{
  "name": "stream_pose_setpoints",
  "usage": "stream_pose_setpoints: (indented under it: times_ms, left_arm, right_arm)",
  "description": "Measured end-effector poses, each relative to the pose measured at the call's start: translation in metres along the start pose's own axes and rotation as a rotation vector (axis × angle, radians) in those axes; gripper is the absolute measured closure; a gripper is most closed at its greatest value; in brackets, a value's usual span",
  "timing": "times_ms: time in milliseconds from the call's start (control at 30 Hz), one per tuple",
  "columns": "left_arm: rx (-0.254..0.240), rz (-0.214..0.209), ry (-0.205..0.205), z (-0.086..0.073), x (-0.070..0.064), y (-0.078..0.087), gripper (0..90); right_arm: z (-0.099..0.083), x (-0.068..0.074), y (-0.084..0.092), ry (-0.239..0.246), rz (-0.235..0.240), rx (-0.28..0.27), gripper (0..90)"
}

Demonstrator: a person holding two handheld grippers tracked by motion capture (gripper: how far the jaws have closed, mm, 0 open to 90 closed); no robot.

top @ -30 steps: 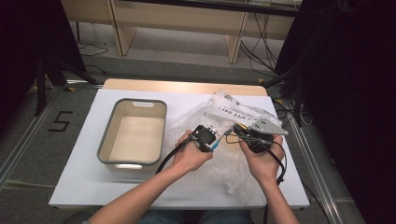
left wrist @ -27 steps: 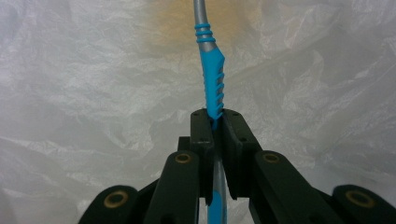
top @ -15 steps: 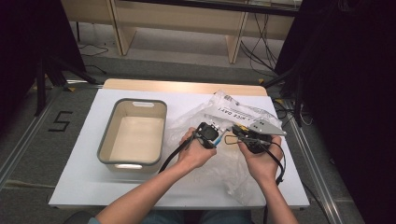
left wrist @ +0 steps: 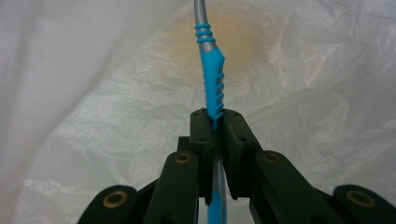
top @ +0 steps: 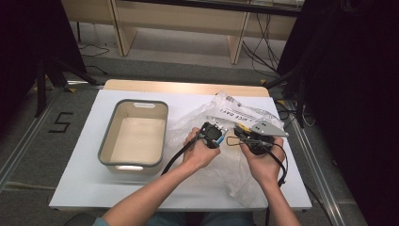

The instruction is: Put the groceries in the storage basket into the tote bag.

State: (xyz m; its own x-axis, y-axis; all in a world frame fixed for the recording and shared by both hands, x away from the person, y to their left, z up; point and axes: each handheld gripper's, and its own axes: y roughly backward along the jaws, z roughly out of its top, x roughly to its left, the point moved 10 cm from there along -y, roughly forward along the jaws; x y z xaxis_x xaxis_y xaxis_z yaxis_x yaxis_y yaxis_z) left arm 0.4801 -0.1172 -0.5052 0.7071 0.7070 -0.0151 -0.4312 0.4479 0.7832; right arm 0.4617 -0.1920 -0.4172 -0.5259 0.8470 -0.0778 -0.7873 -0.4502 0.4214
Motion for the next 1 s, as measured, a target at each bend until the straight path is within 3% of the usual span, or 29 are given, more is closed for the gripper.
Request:
stream_pose_setpoints:
  times_ms: [167, 467, 567, 667, 1000]
  left_arm:
    - [-0.032, 0.011, -0.012, 0.004, 0.000, 0.000, 82.7]
    - [-0.178, 0.008, -0.035, 0.020, 0.001, -0.002, 78.9]
    - [-0.186, -0.002, -0.045, 0.019, -0.001, -0.003, 72.0]
    - [-0.156, -0.014, -0.056, 0.014, -0.004, 0.000, 64.8]
    - [-0.161, -0.067, -0.131, -0.013, -0.017, 0.050, 51.6]
  right_arm:
    - [0.000, -0.001, 0.000, -0.004, -0.004, 0.000, 90.0]
    - [-0.001, -0.002, 0.001, -0.004, -0.006, 0.004, 90.0]
    - [-0.001, -0.002, 0.001, -0.006, -0.007, 0.003, 90.0]
    - [-0.003, -0.003, 0.001, -0.008, -0.008, 0.006, 90.0]
    - [-0.012, -0.002, 0.004, -0.010, 0.000, 0.034, 90.0]
